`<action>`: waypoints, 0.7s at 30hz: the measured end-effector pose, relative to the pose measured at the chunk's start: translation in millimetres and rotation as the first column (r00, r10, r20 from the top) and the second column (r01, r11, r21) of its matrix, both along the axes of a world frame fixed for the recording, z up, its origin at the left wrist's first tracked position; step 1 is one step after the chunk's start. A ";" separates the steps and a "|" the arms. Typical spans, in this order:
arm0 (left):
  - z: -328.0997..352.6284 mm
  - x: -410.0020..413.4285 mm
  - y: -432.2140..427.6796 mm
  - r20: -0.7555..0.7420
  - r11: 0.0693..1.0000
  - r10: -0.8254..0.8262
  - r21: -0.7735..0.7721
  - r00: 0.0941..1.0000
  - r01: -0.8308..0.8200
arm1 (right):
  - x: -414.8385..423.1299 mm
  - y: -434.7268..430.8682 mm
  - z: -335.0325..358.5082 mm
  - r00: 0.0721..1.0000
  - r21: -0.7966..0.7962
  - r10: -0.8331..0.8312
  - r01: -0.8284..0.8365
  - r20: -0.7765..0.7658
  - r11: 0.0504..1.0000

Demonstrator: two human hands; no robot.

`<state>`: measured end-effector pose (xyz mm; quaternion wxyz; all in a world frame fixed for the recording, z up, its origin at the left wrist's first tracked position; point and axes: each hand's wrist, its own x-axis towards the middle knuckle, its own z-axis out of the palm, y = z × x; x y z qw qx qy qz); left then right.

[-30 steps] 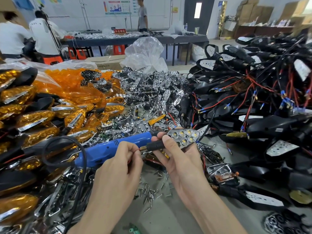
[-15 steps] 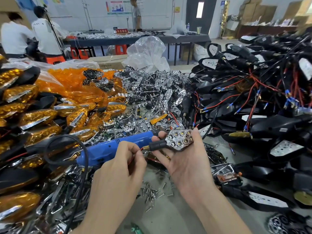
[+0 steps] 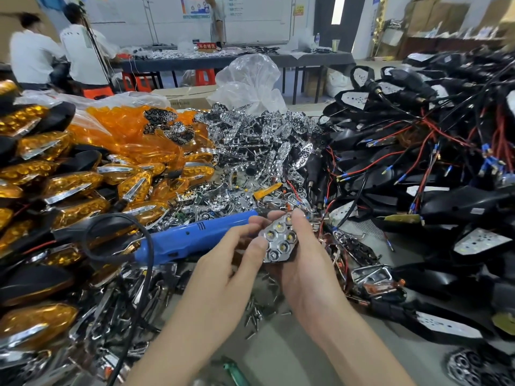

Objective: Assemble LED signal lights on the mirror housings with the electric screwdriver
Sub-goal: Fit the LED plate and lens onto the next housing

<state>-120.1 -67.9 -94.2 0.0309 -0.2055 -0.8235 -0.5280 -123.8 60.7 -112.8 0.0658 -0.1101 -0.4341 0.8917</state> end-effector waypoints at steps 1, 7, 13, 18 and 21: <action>0.7 -0.7 1.7 0.028 0.999 -0.037 0.023 0.999 0.036 | 1.3 -1.6 -1.0 1.000 0.044 0.018 -0.017 -0.017 0.999; -0.3 -1.8 3.0 0.108 0.989 -0.118 0.102 0.987 0.107 | 5.6 -2.6 -4.2 0.994 0.182 0.024 -0.003 -0.110 0.983; -2.8 -0.5 5.4 0.147 0.979 -0.134 0.175 0.980 0.108 | 6.9 -3.4 -4.3 0.993 0.255 0.024 0.007 -0.116 0.967; -3.9 -1.5 5.0 0.132 0.979 -0.121 0.180 0.984 0.096 | 6.1 -3.2 -4.3 0.994 0.244 0.031 -0.005 -0.102 0.970; -3.1 -0.1 4.9 0.137 0.974 -0.119 0.211 0.983 0.088 | 6.3 -2.5 1.5 0.998 0.143 0.053 -0.046 -0.040 0.989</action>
